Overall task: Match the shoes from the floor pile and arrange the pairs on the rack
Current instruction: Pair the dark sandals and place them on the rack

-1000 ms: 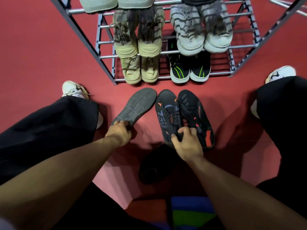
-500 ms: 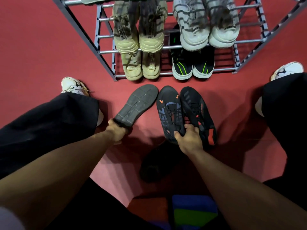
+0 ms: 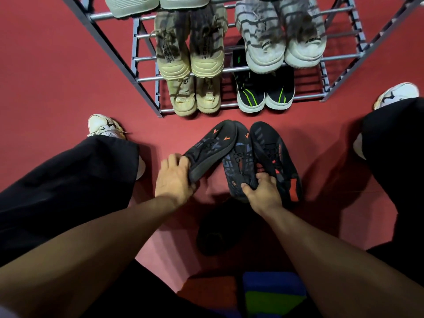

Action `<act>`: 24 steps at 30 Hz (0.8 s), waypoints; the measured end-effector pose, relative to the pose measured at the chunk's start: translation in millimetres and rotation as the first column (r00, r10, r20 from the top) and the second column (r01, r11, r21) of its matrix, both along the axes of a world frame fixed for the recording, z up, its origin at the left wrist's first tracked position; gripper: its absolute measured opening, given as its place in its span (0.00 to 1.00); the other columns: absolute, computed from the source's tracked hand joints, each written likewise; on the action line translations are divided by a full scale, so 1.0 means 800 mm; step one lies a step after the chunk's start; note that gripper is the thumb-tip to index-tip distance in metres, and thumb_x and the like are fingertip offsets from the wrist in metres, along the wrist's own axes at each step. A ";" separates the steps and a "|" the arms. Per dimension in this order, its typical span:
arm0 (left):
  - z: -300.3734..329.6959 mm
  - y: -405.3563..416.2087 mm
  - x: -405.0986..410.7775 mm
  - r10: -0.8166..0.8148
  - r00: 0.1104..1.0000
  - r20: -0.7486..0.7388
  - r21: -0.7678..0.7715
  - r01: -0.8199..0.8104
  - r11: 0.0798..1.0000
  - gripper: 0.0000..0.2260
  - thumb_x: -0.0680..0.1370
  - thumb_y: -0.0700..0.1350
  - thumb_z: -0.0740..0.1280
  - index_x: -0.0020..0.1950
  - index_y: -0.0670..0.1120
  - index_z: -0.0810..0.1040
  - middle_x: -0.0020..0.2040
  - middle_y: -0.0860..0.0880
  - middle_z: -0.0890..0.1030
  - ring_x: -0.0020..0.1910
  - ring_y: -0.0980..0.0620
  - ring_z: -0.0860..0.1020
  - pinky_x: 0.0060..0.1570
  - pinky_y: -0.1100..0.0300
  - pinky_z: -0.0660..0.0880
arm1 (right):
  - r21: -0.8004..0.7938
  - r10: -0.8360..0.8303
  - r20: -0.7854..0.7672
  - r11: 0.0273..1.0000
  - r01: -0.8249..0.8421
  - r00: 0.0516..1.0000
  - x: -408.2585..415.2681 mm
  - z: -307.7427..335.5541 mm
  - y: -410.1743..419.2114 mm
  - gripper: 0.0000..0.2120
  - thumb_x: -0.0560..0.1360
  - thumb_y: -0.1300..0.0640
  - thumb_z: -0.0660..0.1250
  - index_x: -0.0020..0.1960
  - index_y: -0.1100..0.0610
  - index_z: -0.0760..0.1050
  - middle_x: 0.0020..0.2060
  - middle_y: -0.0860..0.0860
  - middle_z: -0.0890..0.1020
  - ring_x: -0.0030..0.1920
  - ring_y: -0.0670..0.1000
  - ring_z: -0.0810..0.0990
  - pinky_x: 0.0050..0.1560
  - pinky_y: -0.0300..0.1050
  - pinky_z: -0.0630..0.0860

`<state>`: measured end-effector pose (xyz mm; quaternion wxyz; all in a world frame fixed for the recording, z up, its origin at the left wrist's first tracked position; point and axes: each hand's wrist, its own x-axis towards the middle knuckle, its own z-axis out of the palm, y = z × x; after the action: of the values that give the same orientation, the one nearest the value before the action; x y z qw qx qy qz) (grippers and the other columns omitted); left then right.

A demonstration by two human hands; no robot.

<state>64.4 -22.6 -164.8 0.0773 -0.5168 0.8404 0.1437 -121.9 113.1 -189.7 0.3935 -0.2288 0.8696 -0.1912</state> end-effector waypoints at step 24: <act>-0.008 0.013 -0.013 0.361 0.932 0.029 0.622 -0.299 0.724 0.05 0.76 0.41 0.61 0.42 0.46 0.75 0.47 0.38 0.83 0.42 0.43 0.82 0.42 0.55 0.77 | 0.072 0.422 -0.395 0.900 -0.430 0.816 0.052 0.044 -0.041 0.13 0.76 0.48 0.60 0.55 0.51 0.77 0.53 0.54 0.81 0.55 0.58 0.79 0.50 0.49 0.76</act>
<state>54.3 -12.2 -171.3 0.1752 -0.5967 0.6440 0.4456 -80.0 80.7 -154.9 0.2372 -0.4555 0.8562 -0.0564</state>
